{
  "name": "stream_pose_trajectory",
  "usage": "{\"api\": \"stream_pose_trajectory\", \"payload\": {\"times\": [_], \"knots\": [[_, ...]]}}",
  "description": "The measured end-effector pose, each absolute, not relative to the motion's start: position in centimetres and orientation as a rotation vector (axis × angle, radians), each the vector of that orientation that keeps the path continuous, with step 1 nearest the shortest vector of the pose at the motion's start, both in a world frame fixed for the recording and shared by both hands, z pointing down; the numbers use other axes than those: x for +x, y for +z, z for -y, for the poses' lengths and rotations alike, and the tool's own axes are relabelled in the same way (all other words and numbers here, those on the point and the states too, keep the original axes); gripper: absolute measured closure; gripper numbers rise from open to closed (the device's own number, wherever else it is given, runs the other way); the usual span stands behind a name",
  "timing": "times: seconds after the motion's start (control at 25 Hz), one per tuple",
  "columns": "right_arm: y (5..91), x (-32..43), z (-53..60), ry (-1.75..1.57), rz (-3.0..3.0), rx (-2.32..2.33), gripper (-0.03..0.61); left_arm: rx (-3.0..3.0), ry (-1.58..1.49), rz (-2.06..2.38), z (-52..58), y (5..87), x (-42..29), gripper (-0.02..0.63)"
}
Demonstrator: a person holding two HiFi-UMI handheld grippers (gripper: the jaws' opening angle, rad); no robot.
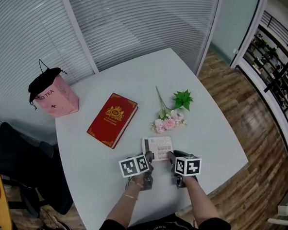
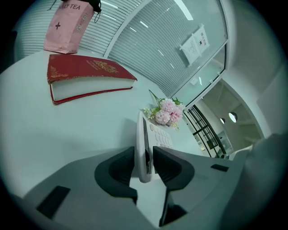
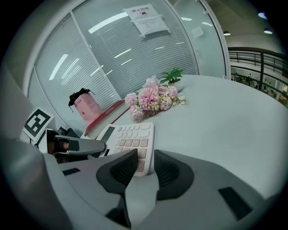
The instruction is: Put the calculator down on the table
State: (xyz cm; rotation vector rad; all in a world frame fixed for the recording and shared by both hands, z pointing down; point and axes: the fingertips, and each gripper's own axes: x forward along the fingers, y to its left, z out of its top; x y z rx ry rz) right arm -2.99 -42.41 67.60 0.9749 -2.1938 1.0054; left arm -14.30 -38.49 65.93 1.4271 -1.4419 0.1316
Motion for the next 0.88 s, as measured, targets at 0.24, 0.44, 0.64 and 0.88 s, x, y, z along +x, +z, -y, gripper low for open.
{"api": "stream_pose_trajectory", "payload": {"times": [0.24, 0.44, 0.64, 0.88], "knots": [[65.7, -2.2, 41.6, 0.921, 2.266, 0.98, 0.359, 1.414, 0.046, 1.506, 37.9, 65.1, -15.1, 0.314], [62.7, -1.8, 39.3, 0.797, 2.378, 0.961, 0.325, 1.584, 0.083, 1.534, 36.9, 61.9, -14.8, 0.304], [59.6, -1.1, 36.2, 0.686, 2.503, 0.927, 0.319, 1.763, 0.174, 1.512, 33.8, 59.6, -13.2, 0.304], [56.5, 0.6, 32.5, 0.583, 2.562, 1.001, 0.322, 1.915, 0.201, 1.513, 29.7, 56.9, -11.4, 0.304]]}}
